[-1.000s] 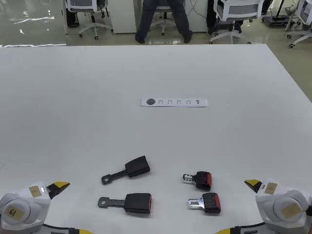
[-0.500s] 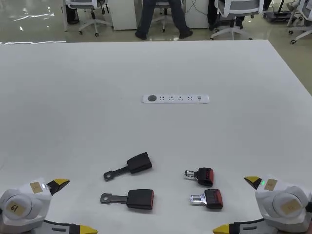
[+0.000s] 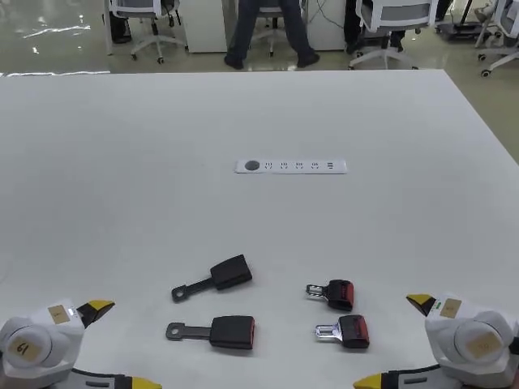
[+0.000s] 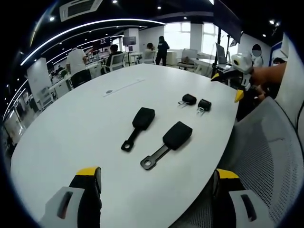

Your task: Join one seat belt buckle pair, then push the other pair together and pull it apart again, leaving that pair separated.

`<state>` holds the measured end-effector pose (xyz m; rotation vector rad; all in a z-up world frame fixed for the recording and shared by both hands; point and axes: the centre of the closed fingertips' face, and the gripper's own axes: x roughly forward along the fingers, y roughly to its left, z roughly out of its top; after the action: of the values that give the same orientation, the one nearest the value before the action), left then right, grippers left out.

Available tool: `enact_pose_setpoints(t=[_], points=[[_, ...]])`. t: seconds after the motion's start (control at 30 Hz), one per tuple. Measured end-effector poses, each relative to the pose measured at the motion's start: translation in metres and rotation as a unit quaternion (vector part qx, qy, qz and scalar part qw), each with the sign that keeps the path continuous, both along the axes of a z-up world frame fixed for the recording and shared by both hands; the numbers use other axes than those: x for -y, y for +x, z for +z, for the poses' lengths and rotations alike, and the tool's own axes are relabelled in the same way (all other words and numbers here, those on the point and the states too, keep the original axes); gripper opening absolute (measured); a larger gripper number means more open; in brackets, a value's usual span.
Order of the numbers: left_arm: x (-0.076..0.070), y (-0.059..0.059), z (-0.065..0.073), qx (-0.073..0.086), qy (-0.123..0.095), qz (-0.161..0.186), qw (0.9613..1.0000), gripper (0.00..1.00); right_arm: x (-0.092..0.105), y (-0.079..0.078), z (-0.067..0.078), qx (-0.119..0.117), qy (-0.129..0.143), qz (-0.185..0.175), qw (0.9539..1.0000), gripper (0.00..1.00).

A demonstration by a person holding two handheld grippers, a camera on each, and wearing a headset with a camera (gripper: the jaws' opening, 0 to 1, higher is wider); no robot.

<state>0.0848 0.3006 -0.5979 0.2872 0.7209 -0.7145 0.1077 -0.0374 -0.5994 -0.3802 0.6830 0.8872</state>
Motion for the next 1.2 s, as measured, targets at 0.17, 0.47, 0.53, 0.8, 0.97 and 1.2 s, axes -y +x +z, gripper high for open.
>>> enact_pose_setpoints(t=[0.17, 0.47, 0.53, 0.8, 0.97, 1.2], points=[[0.000, 0.001, 0.002, 0.000, -0.002, 0.002, 1.0000, 1.00, -0.001, 0.000, 0.001, 0.001, 0.003, 0.000, 1.0000, 0.99], [-0.002, 0.005, 0.001, -0.003, 0.000, -0.005, 1.0000, 0.94, -0.002, 0.001, 0.000, -0.003, -0.002, 0.009, 1.0000, 0.95], [-0.002, 0.009, 0.002, -0.004, -0.008, 0.006, 0.9999, 0.95, -0.002, 0.001, 0.000, -0.003, -0.006, 0.011, 0.9999, 0.94], [-0.012, 0.010, -0.001, -0.012, -0.001, 0.014, 0.9998, 0.93, 0.002, 0.003, -0.004, -0.014, -0.010, 0.012, 0.9998, 0.86], [-0.010, 0.007, -0.001, -0.020, -0.002, 0.018, 0.9996, 0.94, 0.002, 0.007, -0.006, -0.003, -0.015, 0.015, 0.9998, 0.91], [-0.010, 0.006, -0.005, -0.024, 0.013, 0.011, 0.9996, 0.96, 0.003, 0.008, -0.007, 0.002, -0.019, 0.017, 0.9997, 0.93]])
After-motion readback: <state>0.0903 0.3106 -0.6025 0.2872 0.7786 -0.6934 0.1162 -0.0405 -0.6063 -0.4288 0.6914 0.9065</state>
